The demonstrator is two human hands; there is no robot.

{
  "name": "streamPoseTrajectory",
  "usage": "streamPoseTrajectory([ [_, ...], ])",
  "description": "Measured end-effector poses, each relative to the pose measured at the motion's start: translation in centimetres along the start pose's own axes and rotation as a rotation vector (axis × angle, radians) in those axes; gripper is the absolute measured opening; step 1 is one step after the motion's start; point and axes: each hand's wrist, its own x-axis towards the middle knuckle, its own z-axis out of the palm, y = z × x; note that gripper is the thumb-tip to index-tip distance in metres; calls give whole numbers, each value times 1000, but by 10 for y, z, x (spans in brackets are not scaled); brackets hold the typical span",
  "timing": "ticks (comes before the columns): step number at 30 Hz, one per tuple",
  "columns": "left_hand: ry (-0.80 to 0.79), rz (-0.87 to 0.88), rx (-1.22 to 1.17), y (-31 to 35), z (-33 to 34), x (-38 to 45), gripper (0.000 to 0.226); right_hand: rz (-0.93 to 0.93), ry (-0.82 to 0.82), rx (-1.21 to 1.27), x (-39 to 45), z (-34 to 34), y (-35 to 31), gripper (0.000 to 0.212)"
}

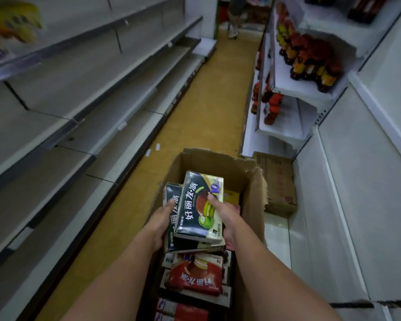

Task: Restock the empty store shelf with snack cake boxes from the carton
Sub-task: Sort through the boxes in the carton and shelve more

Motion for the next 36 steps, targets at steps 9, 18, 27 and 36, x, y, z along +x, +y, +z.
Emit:
streamPoseTrajectory([
  [9,204,177,107,13,-53,-45,79,-18,-221,136,-87,48,-40,41],
  [18,214,204,-148,11,-126,-123,51,8,-391,70,-141,166,-29,27],
  [27,449,495,-596,-22,-206,-222,57,-71,-446,150,-199,301,34,70],
  [36,700,487,-616,-115,-346,-344,67,-256,-502,-618,-298,387,97,67],
])
